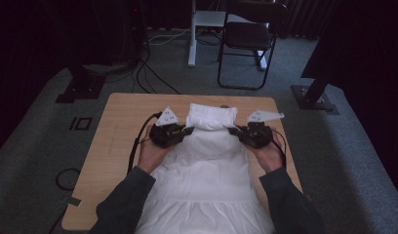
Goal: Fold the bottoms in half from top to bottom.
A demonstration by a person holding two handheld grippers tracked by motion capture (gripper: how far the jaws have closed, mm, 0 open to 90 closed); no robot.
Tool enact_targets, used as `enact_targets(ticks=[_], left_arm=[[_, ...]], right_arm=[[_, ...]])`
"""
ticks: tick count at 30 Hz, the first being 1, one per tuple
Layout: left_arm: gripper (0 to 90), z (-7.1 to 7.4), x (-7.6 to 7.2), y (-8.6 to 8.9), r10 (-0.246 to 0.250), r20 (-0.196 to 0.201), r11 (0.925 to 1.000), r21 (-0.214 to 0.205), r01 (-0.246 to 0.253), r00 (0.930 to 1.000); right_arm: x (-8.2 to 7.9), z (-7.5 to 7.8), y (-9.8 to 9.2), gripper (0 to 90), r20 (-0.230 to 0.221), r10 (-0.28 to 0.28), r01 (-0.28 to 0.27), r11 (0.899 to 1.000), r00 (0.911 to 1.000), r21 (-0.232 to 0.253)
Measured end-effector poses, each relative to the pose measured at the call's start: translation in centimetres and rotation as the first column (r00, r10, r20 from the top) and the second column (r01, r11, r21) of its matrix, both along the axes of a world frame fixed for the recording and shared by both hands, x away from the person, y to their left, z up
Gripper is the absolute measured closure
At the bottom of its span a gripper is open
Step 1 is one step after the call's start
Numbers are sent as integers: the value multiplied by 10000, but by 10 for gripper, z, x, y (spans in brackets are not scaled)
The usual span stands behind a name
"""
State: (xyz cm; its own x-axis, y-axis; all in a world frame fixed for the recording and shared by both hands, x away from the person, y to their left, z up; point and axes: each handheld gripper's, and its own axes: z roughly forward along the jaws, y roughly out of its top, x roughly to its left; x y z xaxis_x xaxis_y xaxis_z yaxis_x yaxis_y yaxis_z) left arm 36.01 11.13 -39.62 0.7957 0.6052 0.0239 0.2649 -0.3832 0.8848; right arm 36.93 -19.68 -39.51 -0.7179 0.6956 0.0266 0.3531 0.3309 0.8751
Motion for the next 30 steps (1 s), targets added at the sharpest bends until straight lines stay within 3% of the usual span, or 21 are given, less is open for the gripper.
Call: enact_targets(ticks=[1,2,3,4,5,6,7,8,9,10,11,12,13,14,15,17,18,20,23,26,30], left_arm=[[815,-6,-12,4,-181,-213,9994,-300,174,9996],[815,-6,-12,4,-181,-213,9994,-300,174,9996],[815,-16,-27,7,-263,-364,9985,-481,245,9990],[816,-16,-27,7,-263,-364,9985,-481,245,9990],[815,-32,-43,10,-394,-580,9985,-402,371,9975],[815,-32,-43,10,-394,-580,9985,-402,371,9975],[815,-46,-55,12,-548,-766,9984,-203,534,9956],[815,-46,-55,12,-548,-766,9984,-203,534,9956],[815,-68,-69,14,-619,-1268,9981,-94,612,9900],[815,-68,-69,14,-619,-1268,9981,-94,612,9900],[815,-87,-78,15,-575,-1691,9973,351,643,9839],[815,-87,-78,15,-575,-1691,9973,351,643,9839],[815,-105,-84,15,-440,-2093,9955,727,604,9769],[816,-116,-86,16,-404,-2458,9945,843,628,9685],[816,-131,-88,15,-300,-2841,9927,1038,619,9583],[817,-147,-90,13,-87,-3195,9862,1542,610,9475],[815,-153,-91,12,-51,-3247,9874,1478,560,9458],[814,-156,-88,16,41,-3583,9941,1027,350,9336],[808,-157,-84,16,58,-3530,9943,1017,322,9356],[806,-157,-76,15,181,-3439,9943,1053,194,9388],[801,-153,-55,7,629,-3125,9882,1523,-154,9478]], right_arm=[[-16,-7,-1,837,-76,157,-157,9999,9998,-27],[-16,-7,-1,837,-76,157,-157,9999,9998,-27],[-32,-16,-1,836,-209,316,-317,9995,9993,-27],[-32,-16,-1,836,-209,316,-317,9995,9993,-27],[-47,-26,0,835,-338,478,-479,9988,9983,-39],[-47,-26,0,835,-338,478,-479,9988,9983,-39],[-60,-39,-1,835,-558,639,-640,9979,9964,1],[-60,-39,-1,835,-558,639,-640,9979,9964,1],[-74,-57,2,835,-902,713,-720,9974,9934,-44],[-74,-57,2,835,-902,713,-720,9974,9934,-44],[-87,-77,6,834,-1194,756,-813,9957,9900,-433],[-87,-77,6,834,-1194,756,-813,9957,9900,-433],[-92,-85,7,834,-1372,769,-838,9955,9876,-450],[-99,-103,12,833,-1856,838,-947,9942,9790,-505],[-104,-114,15,833,-2064,759,-937,9926,9755,-776],[-108,-135,21,832,-2372,654,-976,9871,9693,-1269],[-107,-144,23,830,-2614,574,-948,9866,9635,-1330],[-106,-154,25,827,-2802,394,-837,9855,9591,-1477],[-101,-159,26,826,-2906,389,-817,9873,9561,-1364],[-95,-160,26,826,-2736,390,-816,9859,9611,-1459],[-76,-158,30,826,-2510,96,-582,9806,9679,-1870]])
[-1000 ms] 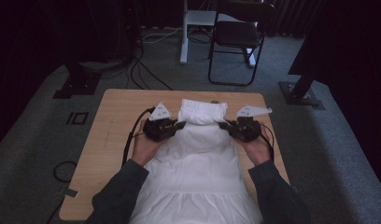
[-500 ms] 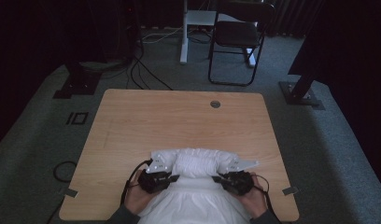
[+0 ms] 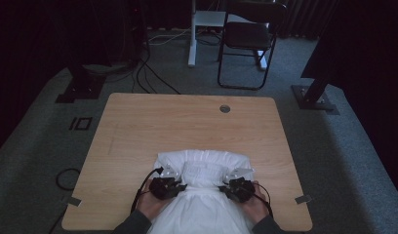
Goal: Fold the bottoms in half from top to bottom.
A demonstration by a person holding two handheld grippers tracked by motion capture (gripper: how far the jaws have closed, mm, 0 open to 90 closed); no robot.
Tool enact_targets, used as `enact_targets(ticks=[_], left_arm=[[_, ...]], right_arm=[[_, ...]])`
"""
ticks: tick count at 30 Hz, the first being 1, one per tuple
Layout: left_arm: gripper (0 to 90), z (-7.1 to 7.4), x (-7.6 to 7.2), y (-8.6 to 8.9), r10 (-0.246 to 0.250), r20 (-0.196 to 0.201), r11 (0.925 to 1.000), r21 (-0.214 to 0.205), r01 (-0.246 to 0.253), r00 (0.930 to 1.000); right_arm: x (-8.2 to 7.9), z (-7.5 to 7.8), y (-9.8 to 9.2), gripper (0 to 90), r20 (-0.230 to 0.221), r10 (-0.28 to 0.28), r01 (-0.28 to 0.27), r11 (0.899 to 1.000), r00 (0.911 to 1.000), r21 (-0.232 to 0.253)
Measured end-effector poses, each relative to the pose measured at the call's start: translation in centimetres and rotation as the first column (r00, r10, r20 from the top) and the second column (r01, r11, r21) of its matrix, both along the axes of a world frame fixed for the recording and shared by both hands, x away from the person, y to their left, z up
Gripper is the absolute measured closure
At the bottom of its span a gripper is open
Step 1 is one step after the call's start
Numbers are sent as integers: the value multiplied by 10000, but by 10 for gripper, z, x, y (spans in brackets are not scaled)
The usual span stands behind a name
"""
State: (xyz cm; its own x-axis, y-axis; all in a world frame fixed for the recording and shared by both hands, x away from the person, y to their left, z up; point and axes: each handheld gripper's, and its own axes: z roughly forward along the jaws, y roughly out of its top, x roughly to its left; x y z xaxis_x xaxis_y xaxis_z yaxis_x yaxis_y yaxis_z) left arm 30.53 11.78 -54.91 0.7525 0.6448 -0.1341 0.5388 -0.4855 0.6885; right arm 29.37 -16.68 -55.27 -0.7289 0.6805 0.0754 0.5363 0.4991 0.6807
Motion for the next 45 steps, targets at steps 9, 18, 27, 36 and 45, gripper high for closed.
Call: enact_targets(ticks=[9,18,27,36,45], left_arm=[[795,4,61,-11,603,576,9960,619,-638,9965],[794,7,112,-12,1125,809,9890,873,-1195,9904],[796,8,155,-11,1960,784,9765,752,-2018,9775],[794,12,181,-13,2551,291,9630,826,-2567,9665],[833,33,178,6,2716,-473,9547,-1129,-2753,9613]], right_arm=[[72,5,2,826,26,-371,372,9989,9993,-303],[128,7,9,825,16,-611,611,9978,9981,-268],[172,9,17,826,-137,-1227,1225,9924,9923,-149],[201,10,19,827,-693,-1984,2004,9795,9777,227],[196,33,7,839,-688,-1930,2013,9687,9788,1450]])
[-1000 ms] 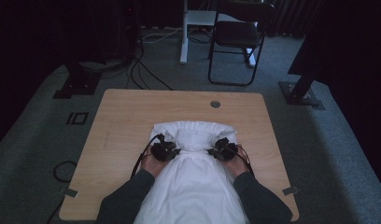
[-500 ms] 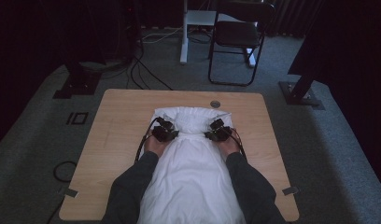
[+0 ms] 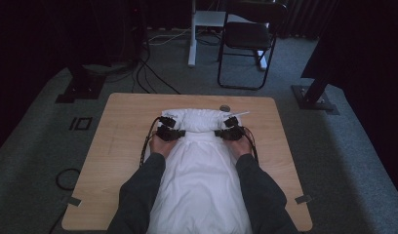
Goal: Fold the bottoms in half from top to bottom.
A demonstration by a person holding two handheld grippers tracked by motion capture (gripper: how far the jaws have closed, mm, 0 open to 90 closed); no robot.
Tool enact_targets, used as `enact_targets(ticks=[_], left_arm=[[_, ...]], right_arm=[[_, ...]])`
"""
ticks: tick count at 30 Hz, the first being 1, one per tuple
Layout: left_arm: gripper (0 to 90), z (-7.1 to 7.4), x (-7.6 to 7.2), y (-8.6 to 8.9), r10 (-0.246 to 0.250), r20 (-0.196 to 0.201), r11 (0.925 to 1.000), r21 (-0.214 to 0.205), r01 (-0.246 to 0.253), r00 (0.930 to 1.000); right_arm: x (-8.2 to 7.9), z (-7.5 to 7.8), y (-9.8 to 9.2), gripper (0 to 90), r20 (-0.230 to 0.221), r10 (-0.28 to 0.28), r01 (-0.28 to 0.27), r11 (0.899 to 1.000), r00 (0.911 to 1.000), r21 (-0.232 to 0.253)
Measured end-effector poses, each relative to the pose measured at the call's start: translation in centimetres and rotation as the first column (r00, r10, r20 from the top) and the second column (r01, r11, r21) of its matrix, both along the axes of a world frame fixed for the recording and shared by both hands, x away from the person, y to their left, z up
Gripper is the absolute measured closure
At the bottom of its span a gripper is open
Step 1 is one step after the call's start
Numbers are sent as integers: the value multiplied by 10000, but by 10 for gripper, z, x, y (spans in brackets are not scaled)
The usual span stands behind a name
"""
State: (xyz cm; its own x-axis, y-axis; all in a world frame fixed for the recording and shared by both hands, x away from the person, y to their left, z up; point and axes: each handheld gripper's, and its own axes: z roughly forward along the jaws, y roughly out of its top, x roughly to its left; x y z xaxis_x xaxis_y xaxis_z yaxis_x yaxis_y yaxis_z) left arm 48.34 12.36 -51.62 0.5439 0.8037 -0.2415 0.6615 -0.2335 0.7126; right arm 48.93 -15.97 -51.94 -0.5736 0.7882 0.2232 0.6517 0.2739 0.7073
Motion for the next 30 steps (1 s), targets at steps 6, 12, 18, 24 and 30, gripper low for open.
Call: enact_targets(ticks=[6,12,18,24,30], left_arm=[[854,71,-34,10,-761,1717,9916,-900,926,9822],[856,116,-77,13,-1526,2819,9817,-669,1780,9472],[852,98,-120,16,-2264,2683,9727,111,2320,9363],[847,33,-141,16,-2593,1262,9658,312,2575,9575],[841,-29,-147,7,-2709,-107,9531,1369,2698,9625]], right_arm=[[-25,66,-12,842,1755,400,-522,9965,9837,656],[-62,117,-24,845,2873,1036,-1351,9865,9522,922],[-114,111,-24,845,3009,2010,-2149,9765,9322,133],[-140,53,-20,843,1843,2428,-2467,9691,9524,-18],[-150,-13,-11,841,99,2554,-2543,9652,9668,-609]])
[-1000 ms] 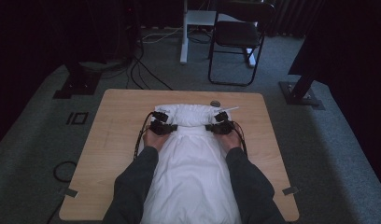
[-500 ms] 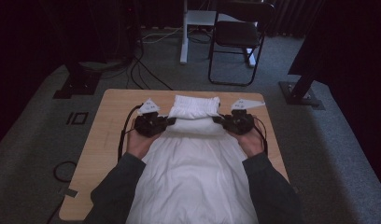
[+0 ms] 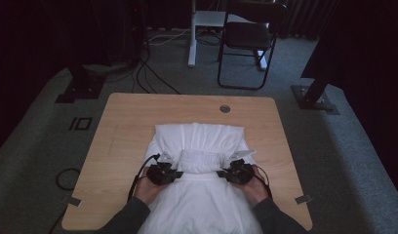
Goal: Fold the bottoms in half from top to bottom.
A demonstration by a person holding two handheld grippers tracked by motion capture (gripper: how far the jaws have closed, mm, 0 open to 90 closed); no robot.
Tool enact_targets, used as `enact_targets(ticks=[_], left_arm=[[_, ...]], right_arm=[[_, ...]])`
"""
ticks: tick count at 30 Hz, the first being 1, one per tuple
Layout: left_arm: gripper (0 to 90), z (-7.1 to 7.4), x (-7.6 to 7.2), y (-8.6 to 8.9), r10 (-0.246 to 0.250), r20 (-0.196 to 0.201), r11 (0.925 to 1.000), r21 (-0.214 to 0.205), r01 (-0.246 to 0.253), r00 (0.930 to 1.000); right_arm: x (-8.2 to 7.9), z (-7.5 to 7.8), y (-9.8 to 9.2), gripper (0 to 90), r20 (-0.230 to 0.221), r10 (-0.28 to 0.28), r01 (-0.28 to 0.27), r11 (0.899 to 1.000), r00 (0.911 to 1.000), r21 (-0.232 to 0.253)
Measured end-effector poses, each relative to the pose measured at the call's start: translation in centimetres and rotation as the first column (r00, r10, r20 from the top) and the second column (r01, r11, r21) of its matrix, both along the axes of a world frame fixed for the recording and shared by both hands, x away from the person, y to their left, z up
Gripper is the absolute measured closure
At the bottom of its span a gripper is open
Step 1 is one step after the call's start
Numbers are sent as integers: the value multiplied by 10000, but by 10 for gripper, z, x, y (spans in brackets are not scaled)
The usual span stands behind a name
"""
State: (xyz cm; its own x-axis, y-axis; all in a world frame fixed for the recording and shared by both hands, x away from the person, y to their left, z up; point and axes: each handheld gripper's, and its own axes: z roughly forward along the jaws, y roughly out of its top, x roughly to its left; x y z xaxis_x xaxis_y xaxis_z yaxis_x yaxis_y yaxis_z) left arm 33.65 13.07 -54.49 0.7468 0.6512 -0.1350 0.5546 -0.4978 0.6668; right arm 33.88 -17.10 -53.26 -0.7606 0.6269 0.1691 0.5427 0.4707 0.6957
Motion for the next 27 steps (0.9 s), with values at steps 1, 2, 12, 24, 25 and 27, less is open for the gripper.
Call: enact_targets(ticks=[1,2,12,24,25,27], left_arm=[[841,-2,1,0,15,68,9999,-117,-14,10000],[840,-1,3,-1,24,69,10000,-36,-23,10000],[838,4,52,-11,667,474,9956,626,-696,9967],[848,16,115,-15,1904,716,9762,918,-1966,9791],[850,24,113,-14,1972,792,9761,772,-2033,9772],[851,44,106,-11,2066,1120,9776,164,-2096,9720]], right_arm=[[1,-8,2,840,-114,-65,62,9997,9999,-236],[3,-15,4,838,-155,-137,129,9986,9998,-504],[52,-21,5,840,-167,-715,717,9974,9973,85],[127,-13,14,835,-366,-1249,1251,9921,9915,28],[126,-8,13,835,-313,-1275,1281,9916,9913,165],[120,7,10,837,178,-1226,1217,9914,9923,472]])
